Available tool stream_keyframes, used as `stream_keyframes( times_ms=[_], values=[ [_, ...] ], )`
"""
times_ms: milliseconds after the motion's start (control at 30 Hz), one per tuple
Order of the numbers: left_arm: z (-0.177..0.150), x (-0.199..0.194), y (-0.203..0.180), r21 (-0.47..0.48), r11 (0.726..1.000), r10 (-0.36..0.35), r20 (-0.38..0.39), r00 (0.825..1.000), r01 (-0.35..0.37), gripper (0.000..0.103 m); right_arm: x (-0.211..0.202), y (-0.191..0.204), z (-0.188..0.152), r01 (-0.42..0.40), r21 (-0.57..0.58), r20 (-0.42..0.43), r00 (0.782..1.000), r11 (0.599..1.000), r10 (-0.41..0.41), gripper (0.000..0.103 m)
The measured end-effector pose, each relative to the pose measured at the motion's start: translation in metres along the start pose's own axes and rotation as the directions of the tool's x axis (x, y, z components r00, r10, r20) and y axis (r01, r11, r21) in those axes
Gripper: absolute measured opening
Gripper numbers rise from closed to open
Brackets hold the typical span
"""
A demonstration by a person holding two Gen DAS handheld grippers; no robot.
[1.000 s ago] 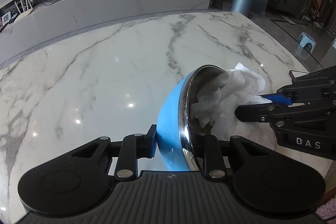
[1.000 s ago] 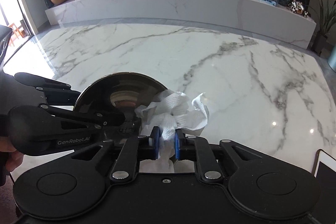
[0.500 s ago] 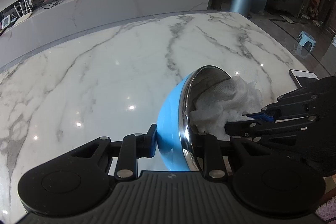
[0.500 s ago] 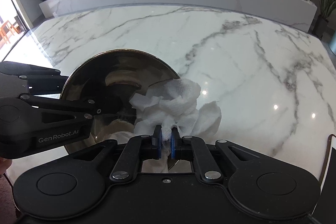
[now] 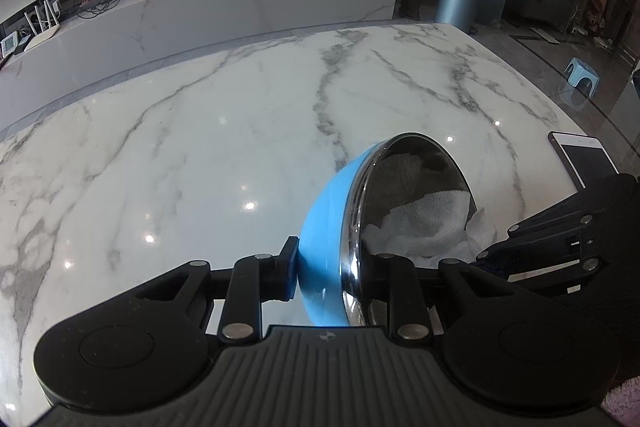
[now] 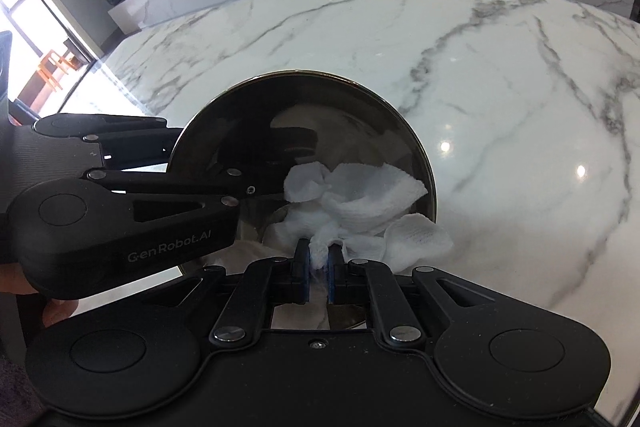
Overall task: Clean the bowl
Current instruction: 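Hold the bowl tilted with the left gripper while the right wipes its inside with the towel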
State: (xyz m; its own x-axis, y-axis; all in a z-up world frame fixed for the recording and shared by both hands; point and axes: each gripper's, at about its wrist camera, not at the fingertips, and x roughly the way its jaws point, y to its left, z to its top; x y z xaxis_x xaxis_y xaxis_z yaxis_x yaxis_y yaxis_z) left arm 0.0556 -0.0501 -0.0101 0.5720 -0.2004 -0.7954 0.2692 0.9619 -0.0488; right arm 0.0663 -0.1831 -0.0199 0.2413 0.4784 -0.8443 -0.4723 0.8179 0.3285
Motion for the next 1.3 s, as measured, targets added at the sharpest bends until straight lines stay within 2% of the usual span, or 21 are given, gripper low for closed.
stream_keyframes(
  times_ms=[367, 467, 600, 933, 1167, 1300],
  values=[
    [-0.001, 0.000, -0.002, 0.021, 1.000, 0.001, 0.006, 1.000, -0.001, 0.023, 0.002, 0.011, -0.004, 0.063, -0.088, 0.000, 0.998, 0.994, -0.064, 0.007],
    [-0.001, 0.001, -0.003, 0.034, 0.999, 0.010, 0.007, 1.000, -0.010, 0.023, 0.000, 0.016, -0.005, 0.111, -0.134, 0.021, 0.994, 0.985, -0.109, 0.007],
    [-0.002, 0.002, -0.003, 0.039, 0.999, 0.010, 0.001, 1.000, -0.010, 0.023, 0.000, 0.026, -0.008, 0.210, -0.212, 0.058, 0.978, 0.954, -0.203, 0.007],
    [-0.003, 0.002, 0.006, -0.008, 1.000, 0.000, -0.033, 0.999, -0.001, 0.024, 0.000, 0.021, -0.002, 0.232, -0.199, 0.062, 0.973, 0.952, -0.224, 0.007],
    [-0.009, 0.002, 0.002, 0.014, 1.000, 0.022, -0.054, 0.998, -0.022, 0.024, 0.008, 0.018, 0.007, 0.275, -0.194, 0.091, 0.961, 0.942, -0.261, 0.007],
    [-0.010, 0.004, 0.004, -0.006, 1.000, 0.008, -0.058, 0.998, -0.008, 0.023, 0.012, 0.016, 0.009, 0.274, -0.191, 0.081, 0.961, 0.943, -0.263, 0.007]
  ],
)
